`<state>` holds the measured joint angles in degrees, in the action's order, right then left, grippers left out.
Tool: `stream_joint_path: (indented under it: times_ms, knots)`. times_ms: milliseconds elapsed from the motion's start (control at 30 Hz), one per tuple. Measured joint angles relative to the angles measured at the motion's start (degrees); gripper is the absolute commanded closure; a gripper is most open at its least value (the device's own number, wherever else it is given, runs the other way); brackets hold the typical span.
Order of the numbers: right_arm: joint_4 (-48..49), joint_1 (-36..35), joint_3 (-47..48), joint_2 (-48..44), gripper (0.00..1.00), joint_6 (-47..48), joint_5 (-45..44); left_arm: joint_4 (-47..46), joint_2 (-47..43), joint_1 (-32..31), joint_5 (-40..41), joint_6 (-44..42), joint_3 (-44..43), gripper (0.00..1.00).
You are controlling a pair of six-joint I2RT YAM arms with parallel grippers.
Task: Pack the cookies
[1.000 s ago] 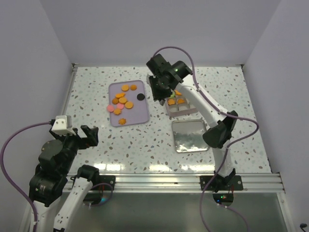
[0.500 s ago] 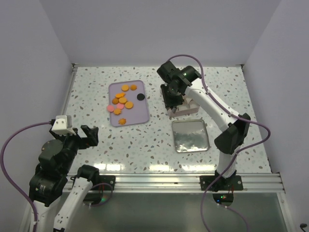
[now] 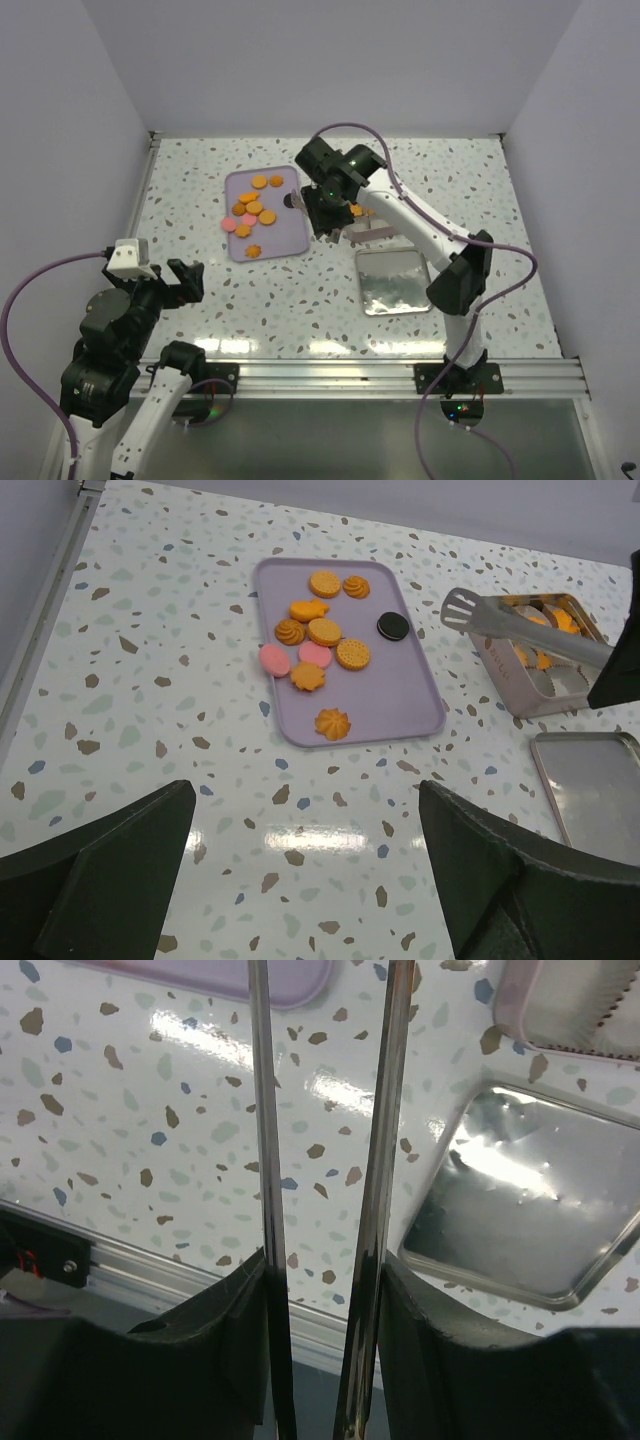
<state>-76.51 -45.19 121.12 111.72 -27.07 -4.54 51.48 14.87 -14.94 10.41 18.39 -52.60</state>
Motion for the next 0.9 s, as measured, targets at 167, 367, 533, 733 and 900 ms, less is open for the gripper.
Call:
stream_joint_path:
  times_ms: [167, 367, 533, 733, 900]
  knots:
    - [0.20, -1.99, 4.42, 7.15, 0.56, 0.04, 0.79, 0.00, 0.00, 0.00, 0.02, 0.00, 0.00, 0.00]
    - [-0.11, -2.10, 9.75, 15.15, 0.56, 0.04, -0.07, 0.00, 0.00, 0.00, 0.02, 0.02, 0.00, 0.00]
    - [-0.24, -2.10, 10.23, 17.38, 0.57, 0.07, -0.42, 0.00, 0.00, 0.00, 0.04, 0.02, 0.00, 0.00]
    - [-0.46, -2.10, 13.18, 20.90, 0.56, 0.09, -0.44, 0.00, 0.00, 0.00, 0.04, 0.02, 0.00, 0.00]
    - [-0.37, -2.05, 16.26, 24.17, 0.56, 0.09, -0.46, 0.00, 0.00, 0.00, 0.04, 0.02, 0.00, 0.00]
